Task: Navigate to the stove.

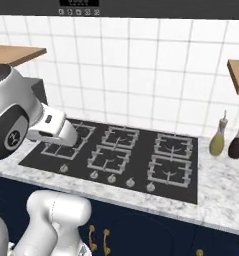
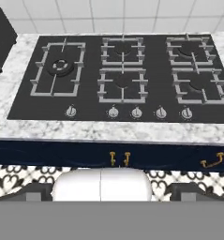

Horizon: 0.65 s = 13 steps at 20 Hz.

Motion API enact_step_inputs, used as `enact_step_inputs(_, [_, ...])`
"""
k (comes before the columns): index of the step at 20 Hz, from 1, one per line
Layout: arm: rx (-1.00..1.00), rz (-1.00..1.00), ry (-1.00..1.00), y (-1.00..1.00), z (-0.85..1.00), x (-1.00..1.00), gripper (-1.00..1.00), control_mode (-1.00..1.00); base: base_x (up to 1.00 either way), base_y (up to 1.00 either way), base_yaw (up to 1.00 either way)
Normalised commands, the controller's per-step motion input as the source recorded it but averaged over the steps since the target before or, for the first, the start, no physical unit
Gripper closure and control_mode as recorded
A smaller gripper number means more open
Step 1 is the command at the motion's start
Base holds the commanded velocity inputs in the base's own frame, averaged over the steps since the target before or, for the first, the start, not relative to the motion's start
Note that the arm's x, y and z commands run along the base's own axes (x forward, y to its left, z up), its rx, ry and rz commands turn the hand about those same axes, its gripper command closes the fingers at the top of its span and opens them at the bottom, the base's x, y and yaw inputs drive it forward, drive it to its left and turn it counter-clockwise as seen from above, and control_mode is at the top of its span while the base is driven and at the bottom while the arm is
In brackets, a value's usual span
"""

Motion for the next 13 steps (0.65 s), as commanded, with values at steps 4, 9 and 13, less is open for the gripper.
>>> enact_step_inputs(4, [0.00, 0.00, 0.00, 0.00, 0.00, 0.00, -1.00, 1.00, 0.55, -0.39, -0.25])
enact_step_inputs(9, [0.00, 0.00, 0.00, 0.00, 0.00, 0.00, -1.00, 1.00, 0.58, -0.22, -0.24])
enact_step_inputs(13, [0.00, 0.00, 0.00, 0.00, 0.00, 0.00, -1.00, 1.00, 0.64, -0.04, -0.24])
